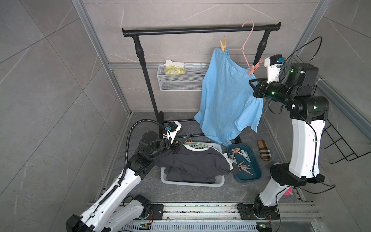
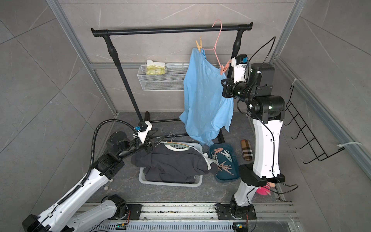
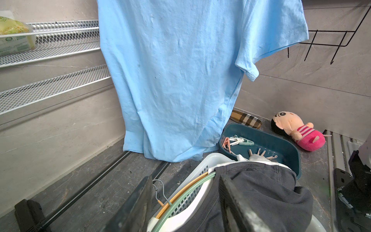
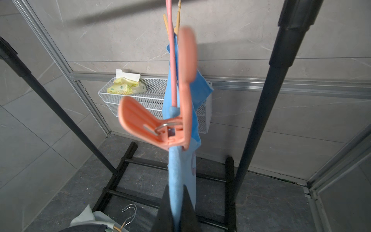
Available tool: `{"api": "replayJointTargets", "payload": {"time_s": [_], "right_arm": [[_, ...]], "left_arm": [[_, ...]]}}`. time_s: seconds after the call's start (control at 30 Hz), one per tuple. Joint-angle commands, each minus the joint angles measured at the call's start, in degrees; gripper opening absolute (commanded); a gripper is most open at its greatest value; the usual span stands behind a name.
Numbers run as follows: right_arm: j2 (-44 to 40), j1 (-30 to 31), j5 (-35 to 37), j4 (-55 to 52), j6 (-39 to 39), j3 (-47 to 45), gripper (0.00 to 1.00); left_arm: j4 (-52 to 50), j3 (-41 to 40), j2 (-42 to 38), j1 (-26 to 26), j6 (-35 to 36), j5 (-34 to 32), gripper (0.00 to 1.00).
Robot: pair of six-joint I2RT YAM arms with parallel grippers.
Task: Use clothespins to secure the t-shirt on both sides of the hanger
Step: Hang the hanger on the clothesline.
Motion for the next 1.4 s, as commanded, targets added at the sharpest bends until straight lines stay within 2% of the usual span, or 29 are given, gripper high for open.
{"api": "replayJointTargets", "payload": {"time_s": [0.0, 0.5, 0.83, 1.2, 1.37], "right_arm": [[1.0, -1.9, -6.7, 7.8, 4.4, 2.0, 0.0], [6.7, -6.7, -17.5, 11.4, 9.4, 4.5, 0.0], [6.1, -7.7, -23.4, 9.4, 11.2, 2.2, 0.0], [6.3, -10.2, -20.8, 4.4, 10.7, 2.7, 0.0], [5.7, -10.9, -20.8, 1.9, 9.3, 2.9, 0.07]], "left_arm": [[1.5, 0.0, -0.5, 0.3, -0.2, -0.4, 0.56], [1.1, 0.1, -0.1, 0.3, 0.4, -0.8, 0.56], [0.8, 0.2, -0.1, 0.3, 0.8, -0.7, 0.56], [0.4, 0.5, 0.3, 0.4, 0.7, -0.8, 0.56], [0.1, 0.5, 0.3, 0.3, 1.1, -1.1, 0.56]]}}
